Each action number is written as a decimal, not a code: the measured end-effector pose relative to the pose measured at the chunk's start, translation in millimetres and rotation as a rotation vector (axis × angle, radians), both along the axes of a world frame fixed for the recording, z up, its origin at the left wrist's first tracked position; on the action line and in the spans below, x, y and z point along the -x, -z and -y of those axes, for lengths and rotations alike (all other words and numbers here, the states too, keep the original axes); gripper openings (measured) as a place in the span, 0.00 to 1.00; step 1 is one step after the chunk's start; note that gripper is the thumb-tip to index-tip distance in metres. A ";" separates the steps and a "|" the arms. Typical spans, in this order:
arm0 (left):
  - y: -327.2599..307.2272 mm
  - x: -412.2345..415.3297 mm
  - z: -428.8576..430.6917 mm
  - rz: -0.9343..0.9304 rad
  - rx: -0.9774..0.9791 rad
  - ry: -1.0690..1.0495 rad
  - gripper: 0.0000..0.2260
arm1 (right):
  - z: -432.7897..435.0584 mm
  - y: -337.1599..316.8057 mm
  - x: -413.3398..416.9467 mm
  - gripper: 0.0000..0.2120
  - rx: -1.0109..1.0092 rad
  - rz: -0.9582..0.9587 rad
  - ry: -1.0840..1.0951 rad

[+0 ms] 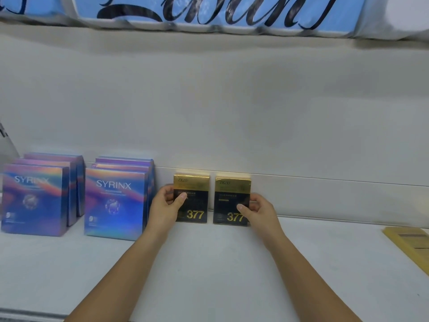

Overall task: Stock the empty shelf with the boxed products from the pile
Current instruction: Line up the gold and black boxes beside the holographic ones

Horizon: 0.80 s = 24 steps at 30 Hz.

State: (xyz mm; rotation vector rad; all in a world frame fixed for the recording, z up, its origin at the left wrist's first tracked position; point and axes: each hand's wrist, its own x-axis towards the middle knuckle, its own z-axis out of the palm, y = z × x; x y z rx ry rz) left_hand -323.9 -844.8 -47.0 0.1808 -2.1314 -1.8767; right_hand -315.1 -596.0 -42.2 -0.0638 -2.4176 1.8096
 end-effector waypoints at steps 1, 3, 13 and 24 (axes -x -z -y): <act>0.1 -0.3 -0.3 0.002 -0.003 -0.001 0.15 | 0.0 -0.5 -0.9 0.11 0.002 0.000 0.002; 0.1 -1.2 0.1 0.014 0.003 -0.008 0.17 | 0.8 -1.2 -2.1 0.11 0.003 0.006 0.008; -11.8 -13.0 -6.0 -0.096 0.156 -0.134 0.33 | -7.4 -16.6 -14.2 0.23 0.039 0.007 0.047; -41.4 -100.2 -49.7 -0.152 0.100 0.059 0.22 | -39.2 -57.1 -82.2 0.22 0.088 -0.220 -0.037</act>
